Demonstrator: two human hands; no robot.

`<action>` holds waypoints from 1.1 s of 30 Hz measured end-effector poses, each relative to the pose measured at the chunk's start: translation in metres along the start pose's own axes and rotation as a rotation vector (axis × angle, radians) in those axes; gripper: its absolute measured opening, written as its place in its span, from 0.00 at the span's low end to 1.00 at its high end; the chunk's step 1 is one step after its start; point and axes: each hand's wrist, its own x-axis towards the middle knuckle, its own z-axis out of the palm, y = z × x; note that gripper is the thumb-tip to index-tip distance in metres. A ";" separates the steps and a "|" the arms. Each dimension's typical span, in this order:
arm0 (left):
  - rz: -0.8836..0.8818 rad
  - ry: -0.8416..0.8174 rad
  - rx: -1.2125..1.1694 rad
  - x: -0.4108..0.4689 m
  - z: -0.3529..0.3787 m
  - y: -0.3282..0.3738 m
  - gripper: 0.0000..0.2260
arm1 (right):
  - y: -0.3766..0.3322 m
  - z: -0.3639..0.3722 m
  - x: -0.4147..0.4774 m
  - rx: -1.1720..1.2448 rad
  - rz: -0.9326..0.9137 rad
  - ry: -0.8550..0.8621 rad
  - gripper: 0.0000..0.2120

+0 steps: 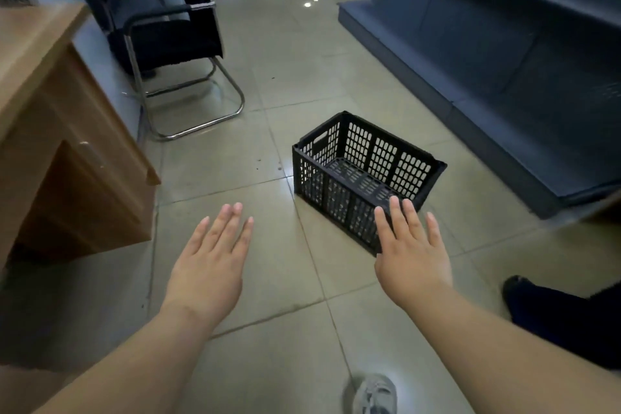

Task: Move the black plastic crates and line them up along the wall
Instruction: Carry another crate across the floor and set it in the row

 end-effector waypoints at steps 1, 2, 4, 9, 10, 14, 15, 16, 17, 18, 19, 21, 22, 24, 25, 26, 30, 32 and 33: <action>0.019 0.003 -0.011 0.022 0.009 0.002 0.30 | 0.007 0.005 0.018 0.004 0.005 -0.004 0.31; 0.035 0.001 -0.037 0.046 0.017 0.005 0.30 | 0.015 0.011 0.036 0.008 0.013 -0.012 0.31; 0.055 -0.024 -0.081 0.089 0.036 0.010 0.31 | 0.031 0.020 0.075 0.021 0.028 -0.028 0.31; 0.082 -0.080 -0.090 0.205 0.089 0.030 0.30 | 0.075 0.047 0.178 0.057 0.059 -0.094 0.32; 0.094 -0.078 -0.073 0.226 0.100 0.035 0.29 | 0.082 0.054 0.197 0.057 0.067 -0.113 0.32; 0.114 -0.095 -0.019 0.299 0.140 0.046 0.34 | 0.107 0.081 0.261 0.070 0.112 -0.172 0.33; 0.125 -0.094 -0.007 0.315 0.151 0.046 0.34 | 0.111 0.089 0.275 0.078 0.122 -0.186 0.33; 0.134 -0.112 0.004 0.329 0.162 0.047 0.34 | 0.114 0.097 0.286 0.086 0.131 -0.200 0.33; 0.143 -0.134 0.010 0.343 0.173 0.048 0.35 | 0.117 0.108 0.297 0.092 0.138 -0.211 0.33; 0.161 -0.138 0.001 0.356 0.185 0.050 0.35 | 0.120 0.120 0.306 0.092 0.142 -0.222 0.34; 0.186 -0.155 -0.022 0.368 0.198 0.053 0.34 | 0.123 0.131 0.314 0.094 0.145 -0.231 0.33; 0.209 -0.259 -0.025 0.392 0.224 0.062 0.32 | 0.127 0.154 0.329 0.106 0.162 -0.249 0.33; 0.210 -0.302 -0.020 0.404 0.238 0.068 0.32 | 0.129 0.165 0.336 0.108 0.176 -0.259 0.32; 0.235 -0.355 -0.017 0.427 0.266 0.080 0.31 | 0.132 0.186 0.350 0.101 0.207 -0.293 0.32; 0.253 -0.378 -0.020 0.437 0.280 0.085 0.31 | 0.133 0.196 0.356 0.100 0.221 -0.313 0.32; 0.270 -0.397 -0.027 0.446 0.293 0.090 0.31 | 0.133 0.206 0.364 0.105 0.236 -0.328 0.32; 0.372 -0.442 -0.021 0.471 0.347 0.104 0.31 | 0.122 0.249 0.390 0.126 0.281 -0.378 0.31; 0.399 -0.475 -0.036 0.480 0.368 0.106 0.31 | 0.114 0.270 0.401 0.136 0.303 -0.403 0.32; 0.407 -0.490 -0.040 0.483 0.377 0.107 0.31 | 0.109 0.278 0.405 0.138 0.311 -0.422 0.32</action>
